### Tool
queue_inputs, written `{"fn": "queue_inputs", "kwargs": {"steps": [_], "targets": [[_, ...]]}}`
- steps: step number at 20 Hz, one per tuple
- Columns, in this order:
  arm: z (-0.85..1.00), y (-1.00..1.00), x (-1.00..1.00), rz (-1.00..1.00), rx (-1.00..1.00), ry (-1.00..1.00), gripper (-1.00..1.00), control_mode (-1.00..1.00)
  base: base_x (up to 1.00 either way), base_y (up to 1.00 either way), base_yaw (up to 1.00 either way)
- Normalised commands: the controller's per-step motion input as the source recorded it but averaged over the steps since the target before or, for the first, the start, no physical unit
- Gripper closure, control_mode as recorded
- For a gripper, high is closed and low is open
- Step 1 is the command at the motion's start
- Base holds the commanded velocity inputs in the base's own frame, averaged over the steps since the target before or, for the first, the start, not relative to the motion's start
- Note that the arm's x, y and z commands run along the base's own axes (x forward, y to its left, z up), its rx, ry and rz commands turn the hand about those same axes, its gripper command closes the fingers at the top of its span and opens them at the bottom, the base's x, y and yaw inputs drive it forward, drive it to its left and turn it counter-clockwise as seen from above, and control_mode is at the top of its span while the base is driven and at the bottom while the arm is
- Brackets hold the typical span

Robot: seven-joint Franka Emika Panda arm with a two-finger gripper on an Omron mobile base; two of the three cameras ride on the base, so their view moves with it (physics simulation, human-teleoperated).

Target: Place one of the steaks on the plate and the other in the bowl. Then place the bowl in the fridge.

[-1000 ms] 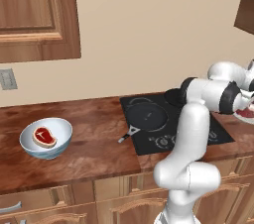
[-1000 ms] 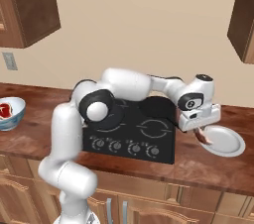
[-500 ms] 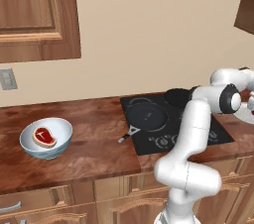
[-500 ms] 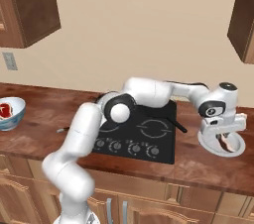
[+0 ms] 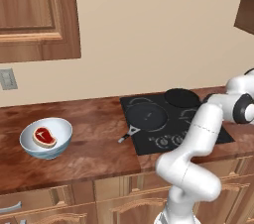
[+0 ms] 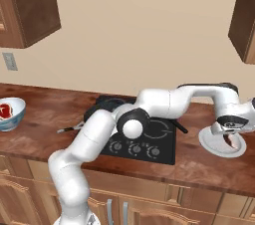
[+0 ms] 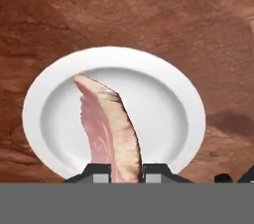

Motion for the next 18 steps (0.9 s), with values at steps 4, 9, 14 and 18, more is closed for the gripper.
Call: {"fn": "queue_inputs", "kwargs": {"steps": [4,9,14,18], "targets": [[-0.15,0.84,0.0,0.07,0.0,-0.41,-1.0,-1.0,0.0,0.0,0.0],[-0.22,0.59,0.14,0.02,0.0,-0.44,-1.0,-1.0,0.0,0.0,0.0],[0.58,0.07,-0.55,0.0,0.0,-0.19,-1.0,-1.0,0.0,0.0,0.0],[1.0,0.02,-1.0,0.08,0.0,0.05,-1.0,-1.0,0.0,0.0,0.0]]}}
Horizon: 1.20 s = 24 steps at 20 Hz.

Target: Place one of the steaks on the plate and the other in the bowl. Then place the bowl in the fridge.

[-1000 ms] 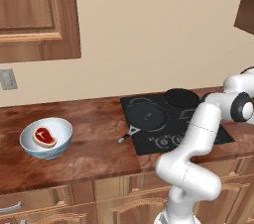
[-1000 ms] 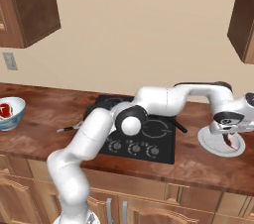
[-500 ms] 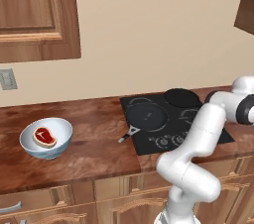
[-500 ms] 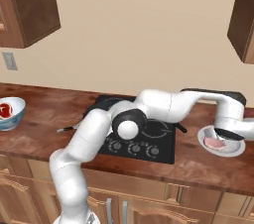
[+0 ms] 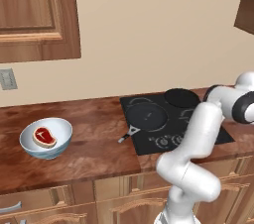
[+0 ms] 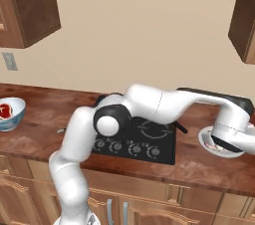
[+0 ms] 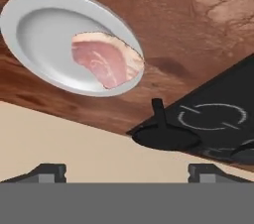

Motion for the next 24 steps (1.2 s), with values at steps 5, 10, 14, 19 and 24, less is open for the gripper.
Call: {"fn": "queue_inputs", "kwargs": {"steps": [5,10,14,19,24], "targets": [[0.68,0.76,-0.91,0.28,-0.1,0.21,-1.0,-1.0,0.0,0.0,0.0],[0.35,1.0,-0.66,0.5,-0.27,0.26,-1.0,-1.0,0.0,0.0,0.0],[0.14,1.0,-0.65,0.56,-0.33,0.1,-1.0,-1.0,0.0,0.0,0.0],[-0.04,1.0,-0.63,0.33,-0.38,-0.19,-1.0,-1.0,0.0,0.0,0.0],[-0.09,1.0,-0.51,0.17,-0.43,-0.31,-1.0,-1.0,0.0,0.0,0.0]]}}
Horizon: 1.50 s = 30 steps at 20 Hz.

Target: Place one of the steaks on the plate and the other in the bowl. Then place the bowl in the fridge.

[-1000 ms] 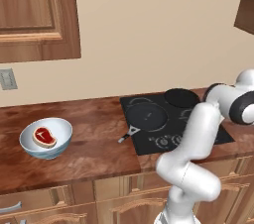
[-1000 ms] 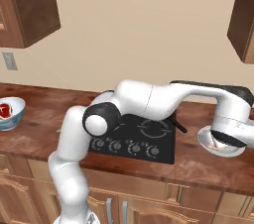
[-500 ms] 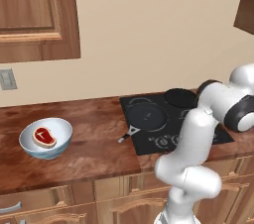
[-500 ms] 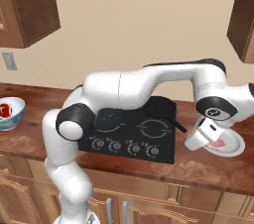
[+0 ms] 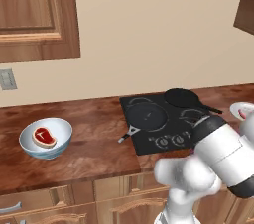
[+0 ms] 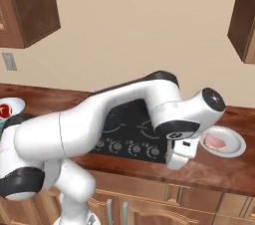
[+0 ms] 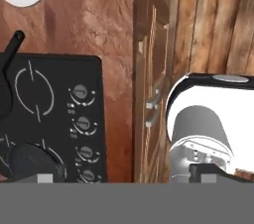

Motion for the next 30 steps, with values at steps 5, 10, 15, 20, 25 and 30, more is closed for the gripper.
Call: {"fn": "queue_inputs", "kwargs": {"steps": [5,10,15,20,25,30], "targets": [[0.12,1.0,0.0,0.14,-0.39,-0.01,-1.0,-1.0,0.0,0.0,0.0],[0.28,1.0,-0.02,0.38,-0.31,0.08,-1.0,-1.0,0.0,0.0,0.0],[0.08,0.99,-0.15,0.65,-0.19,0.0,-1.0,-1.0,0.0,0.0,0.0],[0.02,0.93,-0.12,0.61,-0.14,0.0,-1.0,-1.0,0.0,0.0,0.0],[0.0,0.75,-0.15,0.64,-0.11,0.02,-1.0,-1.0,0.0,0.0,0.0],[-0.02,0.52,-0.14,0.56,-0.05,-0.01,-1.0,-1.0,0.0,0.0,0.0]]}}
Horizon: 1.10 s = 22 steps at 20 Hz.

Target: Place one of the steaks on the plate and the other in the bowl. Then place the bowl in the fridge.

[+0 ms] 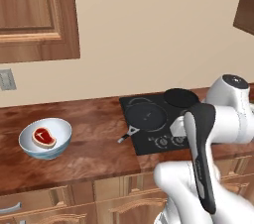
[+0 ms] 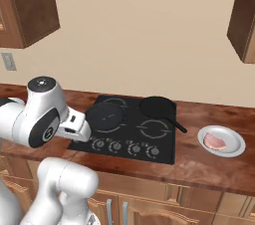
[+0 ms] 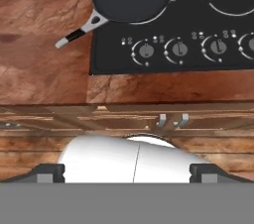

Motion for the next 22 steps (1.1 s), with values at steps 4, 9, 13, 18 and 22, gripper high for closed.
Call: {"fn": "queue_inputs", "kwargs": {"steps": [4,9,13,18,22], "targets": [[0.0,0.02,-0.06,0.11,0.0,0.0,-1.0,-1.0,0.0,0.0,0.0],[0.0,0.0,0.0,0.0,0.0,0.0,-1.0,-1.0,0.0,0.0,0.0],[0.0,0.0,0.0,0.0,0.0,0.0,-1.0,-1.0,0.0,0.0,0.0],[0.0,0.0,0.0,0.0,0.0,0.0,-1.0,1.0,-0.09,0.0,0.0],[0.0,0.0,0.0,0.0,0.0,0.0,-1.0,1.0,-0.23,0.0,-0.07]]}}
